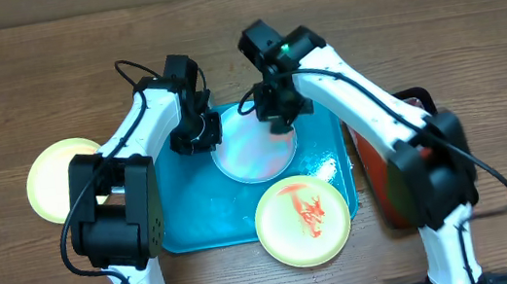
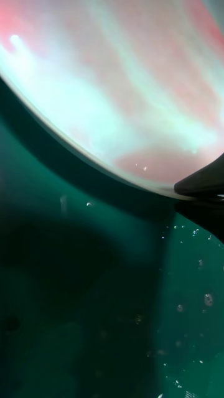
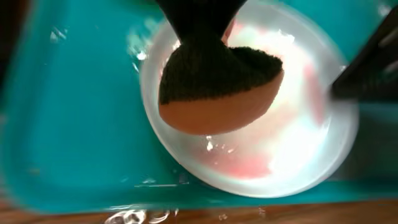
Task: Clean dirty plates on tray and stack at the side
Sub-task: 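Return the sponge to the black tray with the right gripper, then lift the blue plate with the left gripper and swing it left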
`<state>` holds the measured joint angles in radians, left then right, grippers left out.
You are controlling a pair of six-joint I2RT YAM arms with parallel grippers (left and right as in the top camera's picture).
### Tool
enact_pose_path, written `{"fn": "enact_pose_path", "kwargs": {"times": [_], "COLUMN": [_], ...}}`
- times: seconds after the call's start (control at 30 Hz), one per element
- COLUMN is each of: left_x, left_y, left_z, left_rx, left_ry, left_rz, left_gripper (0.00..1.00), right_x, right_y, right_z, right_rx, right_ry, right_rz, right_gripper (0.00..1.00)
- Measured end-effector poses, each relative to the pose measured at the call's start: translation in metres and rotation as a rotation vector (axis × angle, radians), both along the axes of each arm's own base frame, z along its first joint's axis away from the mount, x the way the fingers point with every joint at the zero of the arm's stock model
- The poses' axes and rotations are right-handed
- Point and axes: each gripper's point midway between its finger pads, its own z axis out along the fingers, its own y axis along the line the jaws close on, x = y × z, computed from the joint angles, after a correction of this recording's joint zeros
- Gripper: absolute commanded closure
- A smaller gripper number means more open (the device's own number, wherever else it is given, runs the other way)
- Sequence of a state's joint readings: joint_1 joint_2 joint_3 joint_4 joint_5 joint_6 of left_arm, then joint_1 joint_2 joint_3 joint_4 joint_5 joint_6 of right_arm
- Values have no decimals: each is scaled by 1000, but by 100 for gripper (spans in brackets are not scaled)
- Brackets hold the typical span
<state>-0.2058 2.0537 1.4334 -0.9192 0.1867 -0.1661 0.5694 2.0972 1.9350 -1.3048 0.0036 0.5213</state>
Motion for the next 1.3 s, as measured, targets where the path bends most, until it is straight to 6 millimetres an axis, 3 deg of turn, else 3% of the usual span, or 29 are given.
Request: {"fn": "enact_pose_path", "kwargs": {"times": [0.17,0.3,0.4,0.5,0.73,0.83,0.97,1.3], "left_x": [0,1,5,7,-13,-21,-29,-32], "left_y": [2,8,13,21,46,55,53,29], "left_z": [0,10,34,74,137,151,170,195], "left_rx": [13,51,69,91,192,263,357,577], "left_ry": [3,-19,-81,-179,-299,-330,-397,-554], "left_rz": [33,48,67,90,127,125,92,-13], "left_gripper": [95,95,96,95,95,95,95,96], "right_x": [-22,-25,-21,-19,-28,-34,-43,-43], "right_y": [-47,-85,-105,-122,-153,-162,-175,-178], "right_z": [65,74,62,43,-9,-27,-44,-48], "right_rx": [-55,-127,-165,-195,-244,-250,-263,-257], "right_ry": [-48,-38,-19,10,94,123,160,163], "right_rz": [-82,-182,-248,-301,-372,-394,-420,-432], "right_gripper": [96,96,96,96,96,96,96,96]}}
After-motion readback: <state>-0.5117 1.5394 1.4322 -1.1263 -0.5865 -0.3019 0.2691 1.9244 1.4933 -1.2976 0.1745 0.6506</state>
